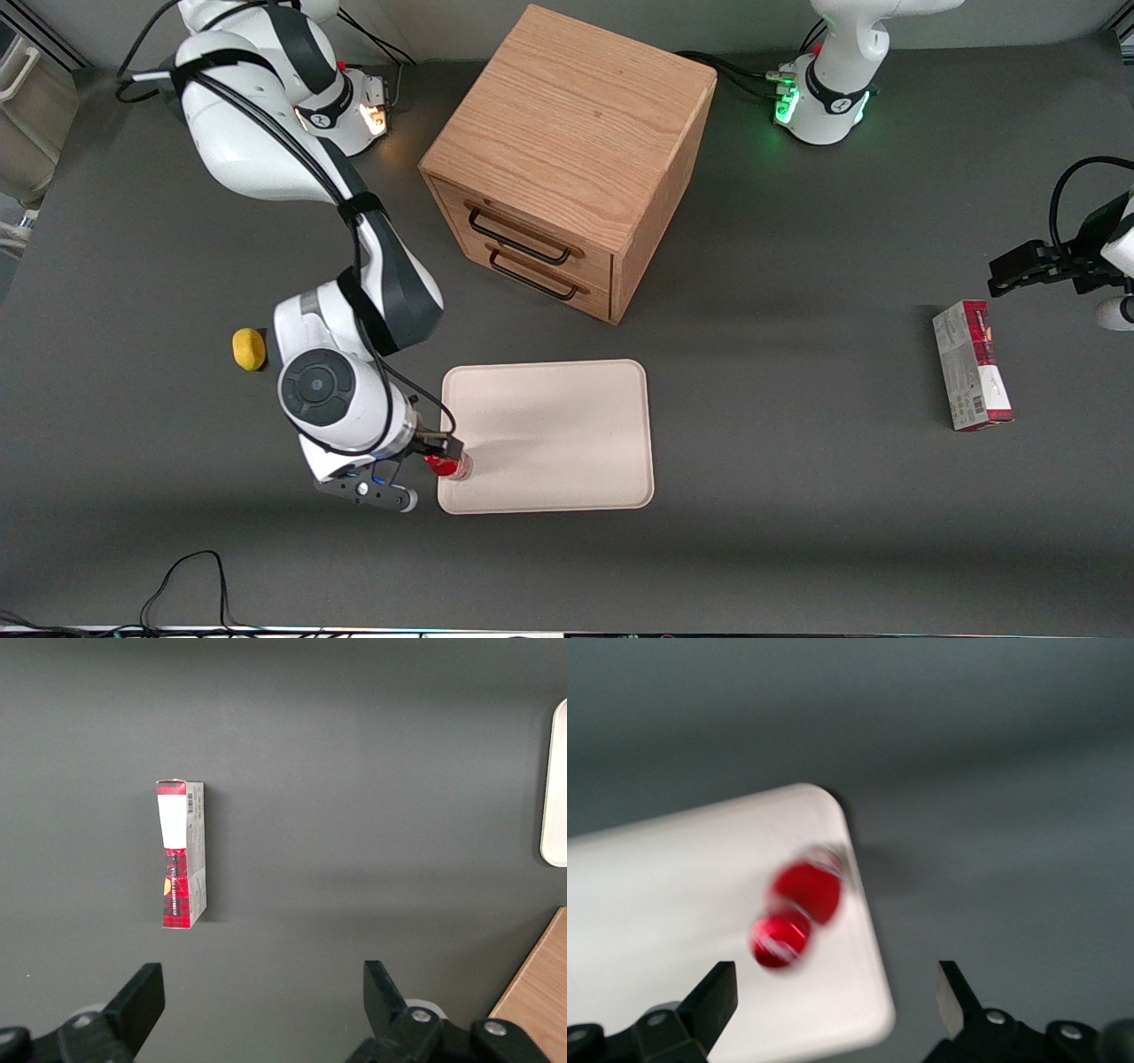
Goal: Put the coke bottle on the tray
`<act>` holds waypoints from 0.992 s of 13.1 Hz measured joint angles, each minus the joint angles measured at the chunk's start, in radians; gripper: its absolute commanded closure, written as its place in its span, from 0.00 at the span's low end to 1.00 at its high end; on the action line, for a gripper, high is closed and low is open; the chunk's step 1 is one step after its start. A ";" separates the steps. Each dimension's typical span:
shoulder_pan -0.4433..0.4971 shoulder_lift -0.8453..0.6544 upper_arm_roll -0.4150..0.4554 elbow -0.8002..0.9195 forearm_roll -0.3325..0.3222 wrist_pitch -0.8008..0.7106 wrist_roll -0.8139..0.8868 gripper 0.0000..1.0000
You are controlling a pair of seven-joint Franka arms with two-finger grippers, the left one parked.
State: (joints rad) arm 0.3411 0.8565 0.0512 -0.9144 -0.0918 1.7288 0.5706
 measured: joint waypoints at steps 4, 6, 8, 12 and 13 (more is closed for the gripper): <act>-0.124 -0.392 -0.005 -0.422 0.007 -0.023 -0.339 0.00; -0.186 -0.631 -0.021 -0.682 0.010 0.001 -0.492 0.00; -0.195 -0.830 -0.072 -0.886 0.013 0.019 -0.567 0.00; -0.175 -0.944 -0.109 -0.942 0.071 0.003 -0.583 0.00; -0.153 -0.942 -0.125 -0.924 0.074 -0.020 -0.582 0.00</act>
State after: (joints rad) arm 0.1878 -0.0854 -0.0735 -1.8382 -0.0179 1.7088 -0.0119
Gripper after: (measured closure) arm 0.000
